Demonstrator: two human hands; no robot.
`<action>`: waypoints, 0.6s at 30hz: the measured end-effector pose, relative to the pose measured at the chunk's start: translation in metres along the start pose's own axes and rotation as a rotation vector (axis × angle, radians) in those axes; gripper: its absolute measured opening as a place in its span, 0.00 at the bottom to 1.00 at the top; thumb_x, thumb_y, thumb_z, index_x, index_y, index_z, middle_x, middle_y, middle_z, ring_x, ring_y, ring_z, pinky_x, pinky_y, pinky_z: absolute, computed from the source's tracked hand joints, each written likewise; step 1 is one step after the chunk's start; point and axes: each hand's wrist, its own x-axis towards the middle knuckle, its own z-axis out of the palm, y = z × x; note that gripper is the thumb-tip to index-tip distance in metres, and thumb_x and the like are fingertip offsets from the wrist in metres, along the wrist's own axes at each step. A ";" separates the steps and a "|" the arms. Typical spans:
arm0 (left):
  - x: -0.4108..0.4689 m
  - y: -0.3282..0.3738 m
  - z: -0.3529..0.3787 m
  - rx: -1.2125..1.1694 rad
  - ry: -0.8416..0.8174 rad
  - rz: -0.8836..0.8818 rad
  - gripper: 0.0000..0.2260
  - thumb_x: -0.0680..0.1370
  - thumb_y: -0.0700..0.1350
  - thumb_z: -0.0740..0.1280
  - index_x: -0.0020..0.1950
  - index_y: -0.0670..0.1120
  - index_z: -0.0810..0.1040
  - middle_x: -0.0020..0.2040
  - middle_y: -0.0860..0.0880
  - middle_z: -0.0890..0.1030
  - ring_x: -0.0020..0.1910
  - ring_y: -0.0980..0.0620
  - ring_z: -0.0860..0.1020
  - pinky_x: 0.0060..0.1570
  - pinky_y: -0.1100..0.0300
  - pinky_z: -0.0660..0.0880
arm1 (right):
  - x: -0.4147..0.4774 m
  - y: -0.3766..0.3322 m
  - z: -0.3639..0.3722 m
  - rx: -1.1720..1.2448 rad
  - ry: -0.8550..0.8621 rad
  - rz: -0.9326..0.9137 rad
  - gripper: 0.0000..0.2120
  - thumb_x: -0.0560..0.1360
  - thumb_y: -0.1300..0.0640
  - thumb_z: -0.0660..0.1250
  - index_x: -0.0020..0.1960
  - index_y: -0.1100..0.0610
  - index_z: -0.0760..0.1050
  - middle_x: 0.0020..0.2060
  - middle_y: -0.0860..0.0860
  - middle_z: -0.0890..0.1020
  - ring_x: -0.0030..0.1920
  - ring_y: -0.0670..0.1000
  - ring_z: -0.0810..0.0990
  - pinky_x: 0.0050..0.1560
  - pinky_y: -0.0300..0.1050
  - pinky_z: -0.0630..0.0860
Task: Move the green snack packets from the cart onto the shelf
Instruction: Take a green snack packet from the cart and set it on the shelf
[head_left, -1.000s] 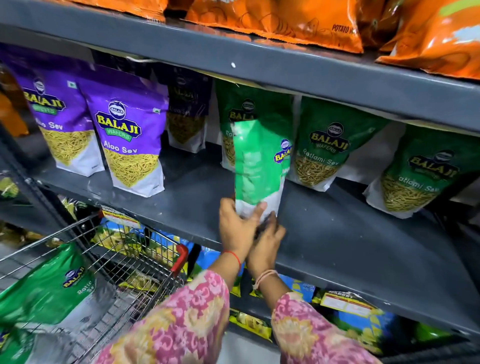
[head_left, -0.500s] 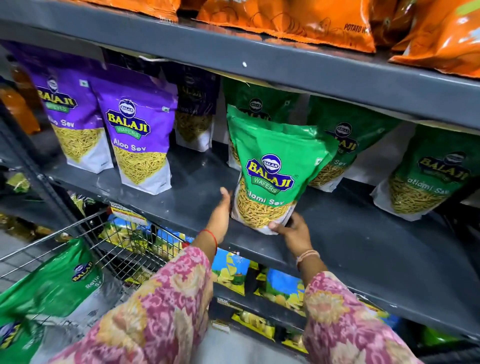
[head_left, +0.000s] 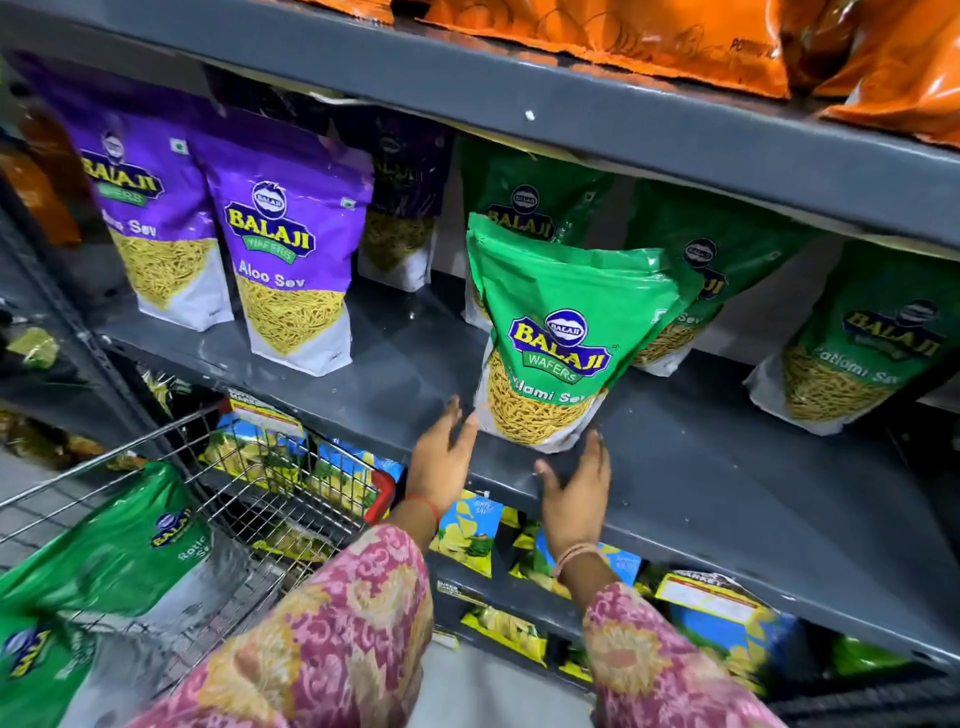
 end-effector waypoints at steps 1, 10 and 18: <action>-0.012 -0.009 -0.007 0.109 0.060 0.054 0.22 0.78 0.52 0.59 0.70 0.46 0.63 0.71 0.44 0.68 0.70 0.49 0.65 0.68 0.58 0.60 | -0.015 0.000 0.007 -0.042 0.004 -0.050 0.34 0.70 0.58 0.69 0.70 0.64 0.55 0.72 0.62 0.60 0.72 0.58 0.58 0.69 0.36 0.50; -0.079 -0.108 -0.148 0.353 0.564 -0.152 0.30 0.73 0.53 0.55 0.70 0.37 0.59 0.74 0.37 0.59 0.74 0.41 0.53 0.73 0.46 0.52 | -0.108 -0.050 0.112 -0.232 -0.342 -0.456 0.33 0.72 0.42 0.58 0.67 0.65 0.62 0.70 0.64 0.63 0.71 0.60 0.58 0.70 0.46 0.54; -0.149 -0.212 -0.230 0.110 0.683 -0.690 0.27 0.75 0.47 0.66 0.68 0.35 0.62 0.68 0.32 0.67 0.68 0.36 0.65 0.69 0.45 0.62 | -0.162 -0.073 0.221 -0.375 -0.825 -0.579 0.38 0.71 0.43 0.64 0.71 0.62 0.54 0.74 0.59 0.54 0.74 0.56 0.55 0.72 0.47 0.54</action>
